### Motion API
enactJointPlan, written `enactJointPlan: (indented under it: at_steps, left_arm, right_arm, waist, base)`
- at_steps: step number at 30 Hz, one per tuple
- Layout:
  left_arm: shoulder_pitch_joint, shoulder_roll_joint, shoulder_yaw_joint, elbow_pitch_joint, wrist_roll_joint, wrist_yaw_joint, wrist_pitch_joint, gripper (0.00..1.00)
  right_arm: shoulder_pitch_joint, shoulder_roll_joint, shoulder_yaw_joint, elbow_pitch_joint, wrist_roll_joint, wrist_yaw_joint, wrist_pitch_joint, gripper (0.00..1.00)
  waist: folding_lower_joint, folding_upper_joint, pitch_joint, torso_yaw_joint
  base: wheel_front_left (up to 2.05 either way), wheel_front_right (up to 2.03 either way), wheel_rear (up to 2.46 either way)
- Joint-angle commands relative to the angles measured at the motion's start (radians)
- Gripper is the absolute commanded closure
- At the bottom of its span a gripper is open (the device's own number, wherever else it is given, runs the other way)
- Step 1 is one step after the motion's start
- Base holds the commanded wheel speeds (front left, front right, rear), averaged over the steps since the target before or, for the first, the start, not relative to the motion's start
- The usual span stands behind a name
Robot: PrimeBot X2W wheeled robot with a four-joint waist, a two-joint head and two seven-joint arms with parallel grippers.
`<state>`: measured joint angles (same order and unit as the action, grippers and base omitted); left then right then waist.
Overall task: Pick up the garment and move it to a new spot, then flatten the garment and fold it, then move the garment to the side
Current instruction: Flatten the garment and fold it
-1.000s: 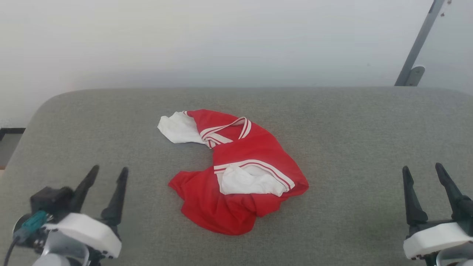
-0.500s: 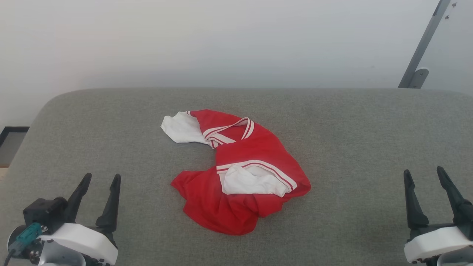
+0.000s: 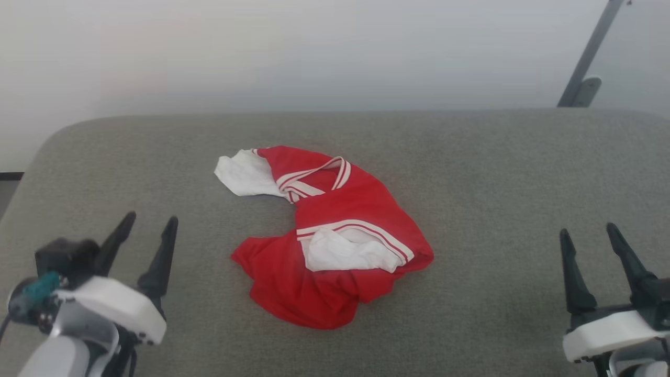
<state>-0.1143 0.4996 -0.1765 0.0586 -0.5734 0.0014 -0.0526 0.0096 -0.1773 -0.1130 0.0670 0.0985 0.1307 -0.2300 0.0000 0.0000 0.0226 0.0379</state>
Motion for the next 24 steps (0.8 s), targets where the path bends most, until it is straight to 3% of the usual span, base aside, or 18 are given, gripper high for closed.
enactJointPlan:
  at_steps: [1,9,15,24]
  left_arm:
    - [-0.017,0.005,0.000,0.000,-0.011,-0.005,0.003,0.00]
    - [-0.172,0.046,-0.028,0.073,-0.018,-0.049,0.114,0.00]
    - [-0.341,0.079,-0.041,0.209,-0.039,-0.071,0.235,0.00]
    - [-0.520,0.098,-0.071,0.414,-0.042,-0.069,0.384,0.00]
  right_arm:
    - [-0.007,0.000,0.003,-0.003,0.006,0.000,-0.004,0.00]
    - [-0.071,-0.012,0.059,0.005,0.018,0.000,-0.011,0.00]
    - [-0.138,-0.019,0.104,0.011,0.034,0.000,-0.020,0.00]
    - [-0.198,-0.012,0.146,0.027,0.049,0.000,-0.031,0.00]
  waist:
    - [0.0000,0.0000,0.008,-0.009]
    - [0.0000,0.0000,0.082,-0.083]
    - [0.0000,0.0000,0.170,-0.166]
    - [0.0000,0.0000,0.270,-0.245]
  base:
    - [0.00,0.00,0.00]
    - [0.00,0.00,0.00]
    - [0.00,0.00,0.00]
    - [0.00,0.00,0.00]
